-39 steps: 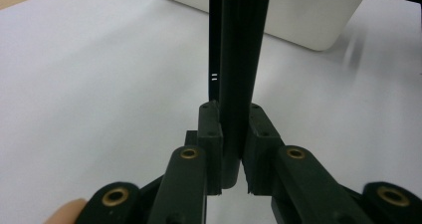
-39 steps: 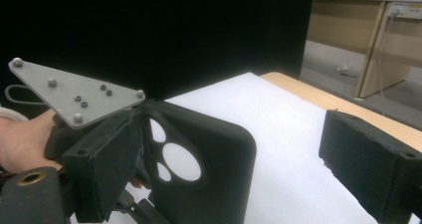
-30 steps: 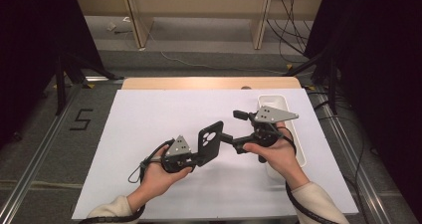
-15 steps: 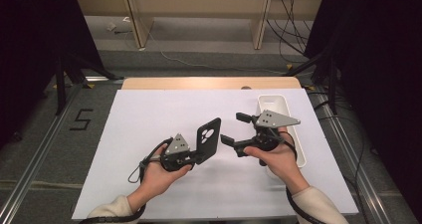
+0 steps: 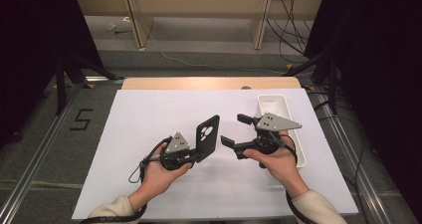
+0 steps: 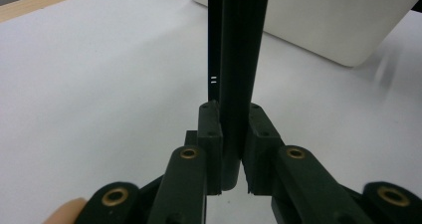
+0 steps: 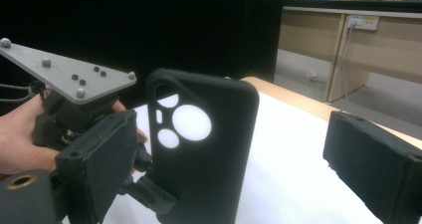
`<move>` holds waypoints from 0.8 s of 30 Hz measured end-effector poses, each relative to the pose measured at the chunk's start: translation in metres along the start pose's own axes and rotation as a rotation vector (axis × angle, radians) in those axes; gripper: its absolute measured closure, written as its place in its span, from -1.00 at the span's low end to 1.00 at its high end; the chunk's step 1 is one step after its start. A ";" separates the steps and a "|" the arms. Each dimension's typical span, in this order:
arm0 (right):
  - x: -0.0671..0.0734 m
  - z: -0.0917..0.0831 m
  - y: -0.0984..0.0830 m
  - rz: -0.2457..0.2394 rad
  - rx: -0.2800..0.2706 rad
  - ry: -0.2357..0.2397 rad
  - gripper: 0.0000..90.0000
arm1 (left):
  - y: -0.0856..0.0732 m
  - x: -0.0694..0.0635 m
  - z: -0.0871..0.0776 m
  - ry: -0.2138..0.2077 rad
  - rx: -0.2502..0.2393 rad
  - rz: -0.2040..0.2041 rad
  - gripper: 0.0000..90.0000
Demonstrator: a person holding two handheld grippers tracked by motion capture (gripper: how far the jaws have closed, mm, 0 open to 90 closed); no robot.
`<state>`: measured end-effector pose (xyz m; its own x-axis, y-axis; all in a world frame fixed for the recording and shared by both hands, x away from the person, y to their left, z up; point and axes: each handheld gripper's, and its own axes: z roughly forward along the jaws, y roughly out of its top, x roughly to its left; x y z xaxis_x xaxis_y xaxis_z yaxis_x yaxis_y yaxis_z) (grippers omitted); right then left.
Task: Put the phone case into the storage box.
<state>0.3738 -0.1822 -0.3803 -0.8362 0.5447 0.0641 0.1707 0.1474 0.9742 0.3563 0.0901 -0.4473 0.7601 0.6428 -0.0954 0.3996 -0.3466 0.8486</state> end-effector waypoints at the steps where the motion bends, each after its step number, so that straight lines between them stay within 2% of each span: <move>1: 0.000 0.000 0.000 0.000 0.000 0.000 -0.81 | 0.000 0.000 0.000 0.000 0.000 0.000 0.77; 18: 0.011 0.013 -0.006 -0.016 0.040 0.000 -0.87 | 0.002 -0.005 0.003 0.003 -0.007 0.000 0.77; 24: 0.013 0.015 -0.007 -0.010 0.035 -0.028 -0.93 | 0.003 -0.006 0.003 0.002 -0.013 0.000 0.77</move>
<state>0.3696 -0.1637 -0.3896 -0.8234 0.5654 0.0475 0.1805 0.1816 0.9667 0.3545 0.0835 -0.4461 0.7587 0.6445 -0.0945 0.3930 -0.3372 0.8555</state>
